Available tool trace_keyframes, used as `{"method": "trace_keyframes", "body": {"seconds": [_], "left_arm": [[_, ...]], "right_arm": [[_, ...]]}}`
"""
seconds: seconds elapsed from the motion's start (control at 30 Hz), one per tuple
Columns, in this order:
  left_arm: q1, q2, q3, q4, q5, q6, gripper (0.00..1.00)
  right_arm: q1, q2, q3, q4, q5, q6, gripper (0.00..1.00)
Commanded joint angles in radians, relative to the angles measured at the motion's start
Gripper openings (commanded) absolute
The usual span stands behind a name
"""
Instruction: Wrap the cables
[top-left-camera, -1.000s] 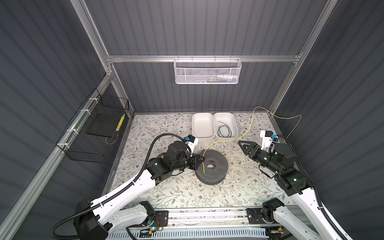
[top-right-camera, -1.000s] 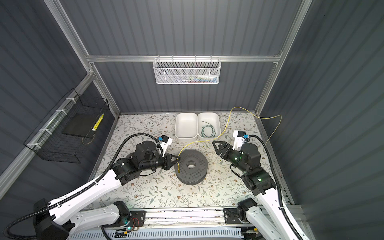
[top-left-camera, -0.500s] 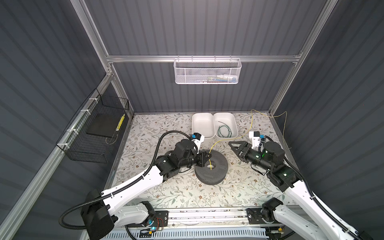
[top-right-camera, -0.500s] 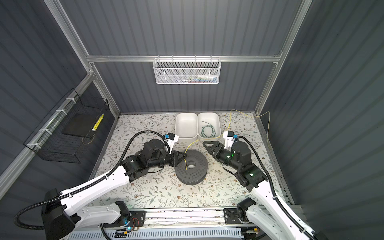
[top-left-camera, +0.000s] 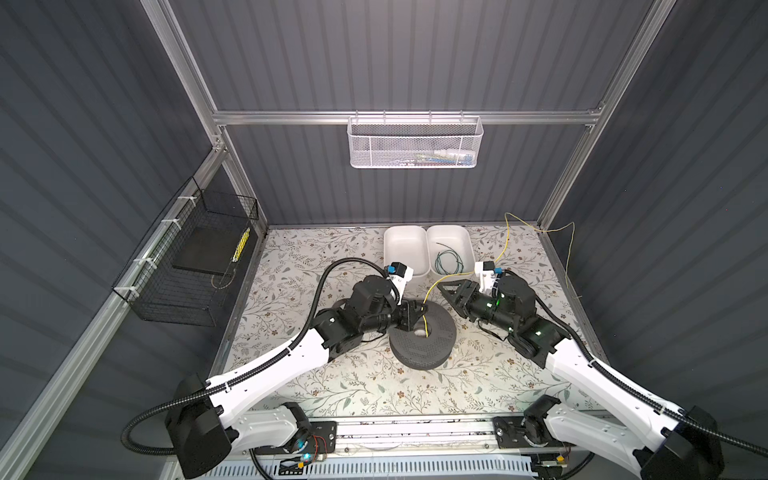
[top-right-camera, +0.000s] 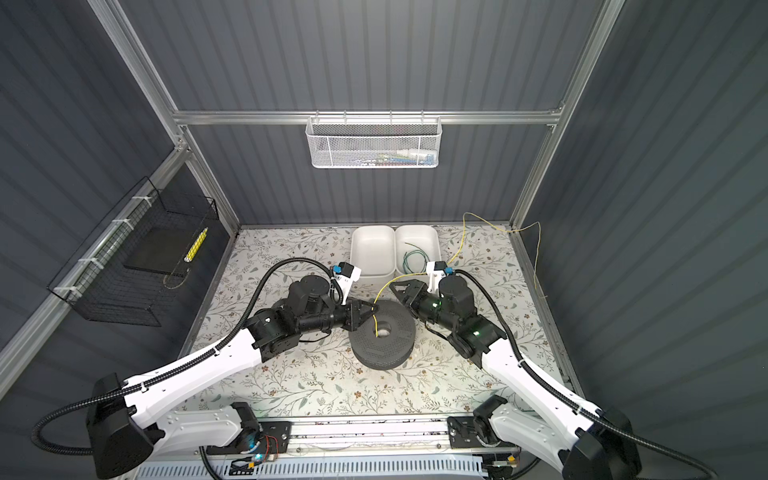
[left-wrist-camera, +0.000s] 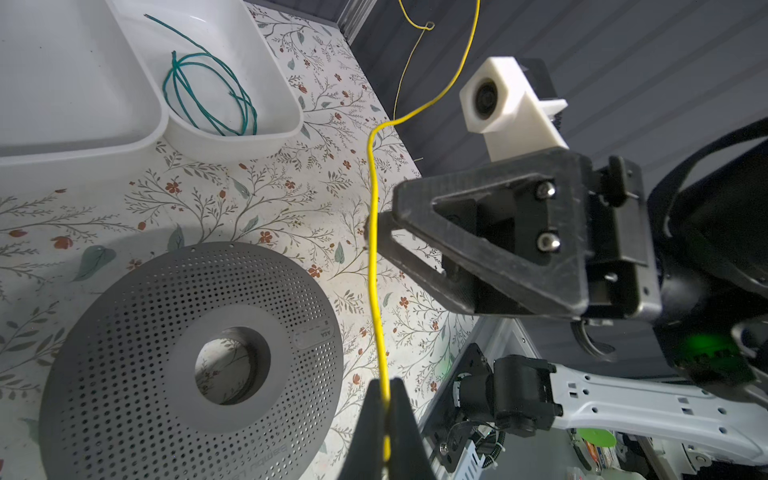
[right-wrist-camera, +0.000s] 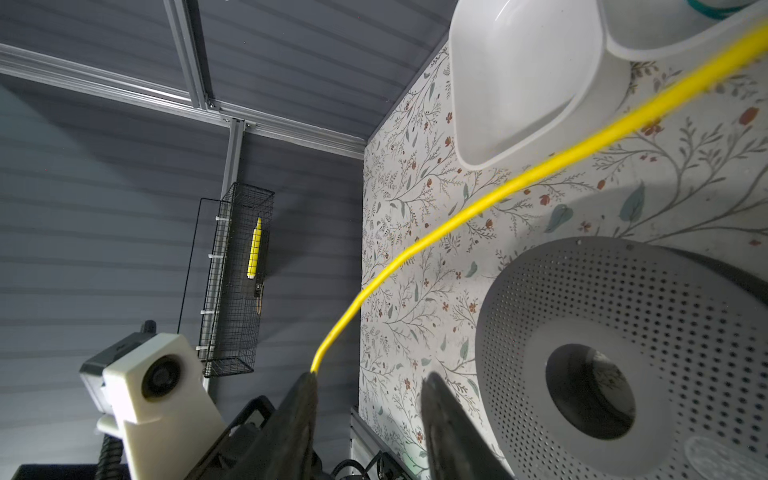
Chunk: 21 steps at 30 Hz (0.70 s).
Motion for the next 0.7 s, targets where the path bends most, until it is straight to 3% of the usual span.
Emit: {"method": "trace_keyframes", "body": {"seconds": [0.0,0.2,0.3,0.47,0.57,0.67], "left_arm": [[-0.009,0.003,0.017,0.027,0.028,0.021,0.00],[-0.012,0.002,0.013,0.023,0.037,0.028,0.00],[-0.013,0.000,0.013,0.020,0.041,0.033,0.00],[-0.013,-0.001,0.015,0.015,0.040,0.040,0.00],[-0.013,-0.009,0.017,0.003,0.035,0.047,0.00],[-0.012,-0.025,0.023,-0.036,0.026,0.067,0.00]], "right_arm": [[0.018,0.026,0.043,0.057,0.008,0.016,0.43],[0.052,0.057,0.057,0.082,0.009,0.016,0.43],[0.064,0.064,0.054,0.096,0.007,0.018,0.39],[0.075,0.064,0.050,0.108,0.003,0.025,0.09],[0.079,0.050,0.048,0.099,0.004,0.019,0.00],[0.080,0.029,0.037,0.094,0.013,0.021,0.00]]}}
